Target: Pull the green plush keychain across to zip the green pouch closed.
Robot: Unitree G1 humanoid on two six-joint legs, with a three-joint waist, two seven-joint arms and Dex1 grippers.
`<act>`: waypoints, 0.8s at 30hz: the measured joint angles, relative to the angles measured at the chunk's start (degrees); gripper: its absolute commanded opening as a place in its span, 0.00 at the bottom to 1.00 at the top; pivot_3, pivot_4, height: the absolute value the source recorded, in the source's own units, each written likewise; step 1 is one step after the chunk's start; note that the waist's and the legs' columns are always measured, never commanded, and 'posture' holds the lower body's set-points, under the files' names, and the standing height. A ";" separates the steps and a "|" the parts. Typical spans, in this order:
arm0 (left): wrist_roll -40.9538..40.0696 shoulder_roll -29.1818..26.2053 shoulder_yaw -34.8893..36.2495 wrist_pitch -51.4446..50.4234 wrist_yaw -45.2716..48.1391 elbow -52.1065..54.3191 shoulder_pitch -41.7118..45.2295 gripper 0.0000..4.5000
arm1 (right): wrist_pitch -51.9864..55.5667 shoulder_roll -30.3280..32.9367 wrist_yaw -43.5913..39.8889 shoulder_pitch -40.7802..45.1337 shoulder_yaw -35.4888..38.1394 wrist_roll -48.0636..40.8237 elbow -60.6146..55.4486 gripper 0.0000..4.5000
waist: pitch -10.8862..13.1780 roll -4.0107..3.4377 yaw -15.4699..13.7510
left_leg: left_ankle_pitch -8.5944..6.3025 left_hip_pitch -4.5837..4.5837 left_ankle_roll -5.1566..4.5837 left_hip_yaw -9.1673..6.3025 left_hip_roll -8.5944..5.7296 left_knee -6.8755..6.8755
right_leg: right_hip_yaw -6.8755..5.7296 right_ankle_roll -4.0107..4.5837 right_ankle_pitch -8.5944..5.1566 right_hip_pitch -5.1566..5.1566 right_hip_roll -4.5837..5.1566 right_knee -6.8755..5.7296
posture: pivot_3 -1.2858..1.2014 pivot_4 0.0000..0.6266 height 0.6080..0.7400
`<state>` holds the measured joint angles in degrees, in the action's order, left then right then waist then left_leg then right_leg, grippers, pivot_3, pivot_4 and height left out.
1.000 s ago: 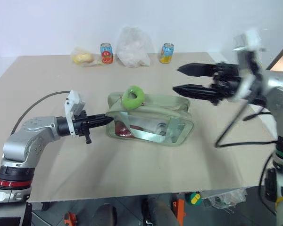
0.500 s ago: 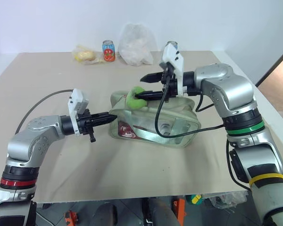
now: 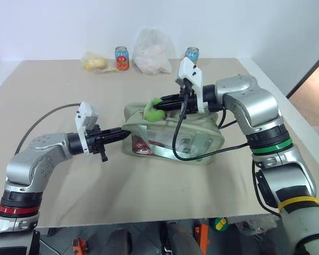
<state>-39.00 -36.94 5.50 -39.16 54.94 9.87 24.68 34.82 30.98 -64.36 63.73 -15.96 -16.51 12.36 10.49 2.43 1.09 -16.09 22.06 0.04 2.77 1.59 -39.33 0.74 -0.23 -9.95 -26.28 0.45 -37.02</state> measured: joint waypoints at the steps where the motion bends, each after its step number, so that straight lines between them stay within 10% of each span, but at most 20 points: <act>1: -0.11 0.00 -0.06 -0.01 0.01 0.00 0.02 0.00 | -0.01 0.00 0.14 0.07 0.26 0.00 0.53 0.01 | 0.00 0.00 -0.01 | 0.00 0.01 0.00 0.01 0.00 -0.01 | 0.00 -0.01 0.01 0.00 0.01 0.00 | 0.52 0.24 1.00; 24: -1.27 0.90 -1.88 -0.02 0.50 -1.06 1.60 0.00 | 3.53 2.76 2.14 -2.37 5.40 -5.29 -0.72 0.08 | 0.01 -0.02 0.12 | -0.04 0.17 -0.07 0.01 0.04 -0.07 | 0.02 0.04 0.02 -0.10 -0.15 0.02 | 0.52 0.24 1.00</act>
<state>-40.27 -36.04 3.61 -39.18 55.44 8.81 26.27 38.35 33.74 -62.22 61.36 -10.56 -21.81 11.63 10.50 2.40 1.22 -16.13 22.23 -0.02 2.78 1.63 -39.40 0.76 -0.19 -9.93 -26.38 0.31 -37.00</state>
